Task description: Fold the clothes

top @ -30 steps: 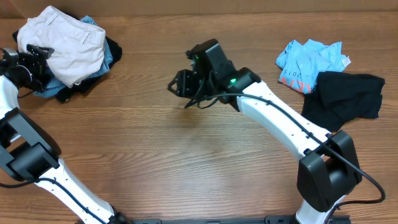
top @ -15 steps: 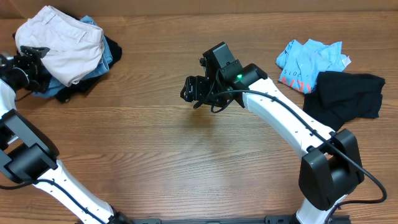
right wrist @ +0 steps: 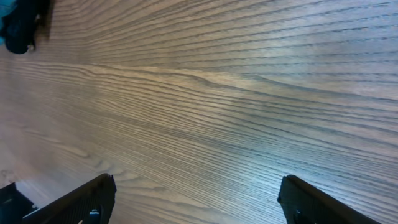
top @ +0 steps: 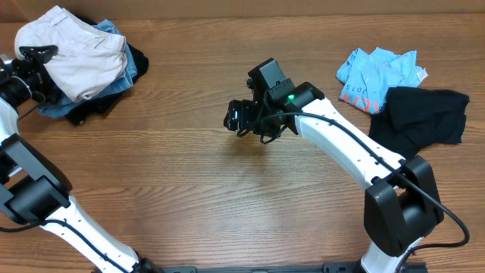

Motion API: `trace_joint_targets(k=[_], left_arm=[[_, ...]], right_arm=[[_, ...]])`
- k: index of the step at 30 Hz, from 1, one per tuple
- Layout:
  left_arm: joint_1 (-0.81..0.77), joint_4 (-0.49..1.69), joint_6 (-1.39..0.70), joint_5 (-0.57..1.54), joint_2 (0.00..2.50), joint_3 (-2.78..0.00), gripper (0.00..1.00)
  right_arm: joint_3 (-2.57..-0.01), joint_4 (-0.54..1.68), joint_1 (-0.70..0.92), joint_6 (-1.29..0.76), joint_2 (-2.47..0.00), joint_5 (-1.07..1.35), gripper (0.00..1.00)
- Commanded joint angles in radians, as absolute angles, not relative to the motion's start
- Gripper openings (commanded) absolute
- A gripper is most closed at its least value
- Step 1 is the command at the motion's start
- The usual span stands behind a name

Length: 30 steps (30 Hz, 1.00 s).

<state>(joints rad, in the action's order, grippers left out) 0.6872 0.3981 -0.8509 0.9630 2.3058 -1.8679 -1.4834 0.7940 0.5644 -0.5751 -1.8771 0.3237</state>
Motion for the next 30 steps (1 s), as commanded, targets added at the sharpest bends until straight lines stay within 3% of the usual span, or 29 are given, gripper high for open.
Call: trace_joint_targets(k=[1, 2, 3, 4, 5, 6, 7, 8, 9, 10, 11, 12, 13, 14, 15, 16, 17, 18, 19, 20, 21, 22, 26, 30], left_arm=[[0.693, 0.477, -0.725, 0.903, 2.279, -1.869, 0.82], [0.693, 0.501, -0.711, 0.861, 2.275, -1.869, 0.06], [0.694, 0.525, -0.723, 0.827, 2.271, -1.869, 0.04], [0.696, 0.530, -0.725, 0.811, 2.271, -1.869, 0.16], [0.695, 0.531, -0.725, 0.812, 2.271, -1.869, 0.51], [0.695, 0.530, -0.709, 0.812, 2.271, -1.869, 0.18], [0.695, 0.530, -0.710, 0.812, 2.271, -1.869, 0.20], [0.695, 0.530, -0.711, 0.812, 2.271, -1.869, 0.68], [0.695, 0.529, -0.710, 0.811, 2.271, -1.869, 1.00], [0.695, 0.522, -0.693, 0.814, 2.271, -1.869, 0.41], [0.695, 0.522, -0.685, 0.817, 2.271, -1.869, 0.04], [0.695, 0.522, -0.689, 0.821, 2.271, -1.869, 0.35], [0.695, 0.521, -0.690, 0.825, 2.271, -1.869, 1.00], [0.696, 0.517, -0.676, 0.838, 2.271, -1.869, 0.22], [0.696, 0.519, -0.678, 0.834, 2.271, -1.869, 0.04], [0.695, 0.518, -0.693, 0.833, 2.271, -1.869, 0.44], [0.695, 0.516, -0.691, 0.832, 2.271, -1.869, 1.00], [0.695, 0.516, -0.668, 0.839, 2.271, -1.869, 0.31], [0.696, 0.523, -0.669, 0.838, 2.271, -1.869, 0.04], [0.695, 0.524, -0.693, 0.835, 2.271, -1.869, 0.05], [0.695, 0.523, -0.699, 0.835, 2.271, -1.869, 0.67], [0.695, 0.520, -0.698, 0.838, 2.271, -1.869, 1.00], [0.698, 0.542, -0.695, 0.864, 2.264, -1.869, 1.00], [0.701, 0.662, -0.695, 0.687, 2.211, -1.869, 1.00]], right_arm=[[-1.478, 0.807, 0.566, -0.567, -1.877, 0.287, 0.89], [-1.478, 0.810, 0.566, -0.567, -1.877, 0.284, 0.88], [-1.478, 0.812, 0.566, -0.567, -1.877, 0.283, 0.88], [-1.478, 0.811, 0.566, -0.567, -1.877, 0.282, 0.88], [-1.477, 0.810, 0.566, -0.567, -1.877, 0.280, 0.88], [-1.477, 0.810, 0.566, -0.567, -1.877, 0.280, 0.88], [-1.477, 0.810, 0.566, -0.567, -1.877, 0.280, 0.88], [-1.477, 0.810, 0.566, -0.567, -1.877, 0.280, 0.88], [-1.477, 0.811, 0.566, -0.567, -1.877, 0.280, 0.88], [-1.477, 0.811, 0.566, -0.567, -1.877, 0.280, 0.88], [-1.477, 0.810, 0.566, -0.567, -1.877, 0.280, 0.88], [-1.477, 0.811, 0.566, -0.567, -1.877, 0.280, 0.88], [-1.477, 0.811, 0.566, -0.567, -1.877, 0.280, 0.88], [-1.477, 0.810, 0.566, -0.567, -1.877, 0.280, 0.88], [-1.477, 0.810, 0.566, -0.567, -1.877, 0.280, 0.88], [-1.477, 0.810, 0.566, -0.567, -1.877, 0.280, 0.88], [-1.477, 0.810, 0.566, -0.567, -1.877, 0.280, 0.88], [-1.477, 0.810, 0.566, -0.567, -1.877, 0.280, 0.88], [-1.477, 0.810, 0.566, -0.567, -1.877, 0.280, 0.88], [-1.477, 0.811, 0.566, -0.567, -1.877, 0.280, 0.88], [-1.477, 0.811, 0.566, -0.567, -1.877, 0.280, 0.88], [-1.477, 0.810, 0.566, -0.567, -1.877, 0.280, 0.88], [-1.477, 0.812, 0.566, -0.567, -1.877, 0.281, 0.88], [-1.477, 0.815, 0.566, -0.567, -1.877, 0.281, 0.88]])
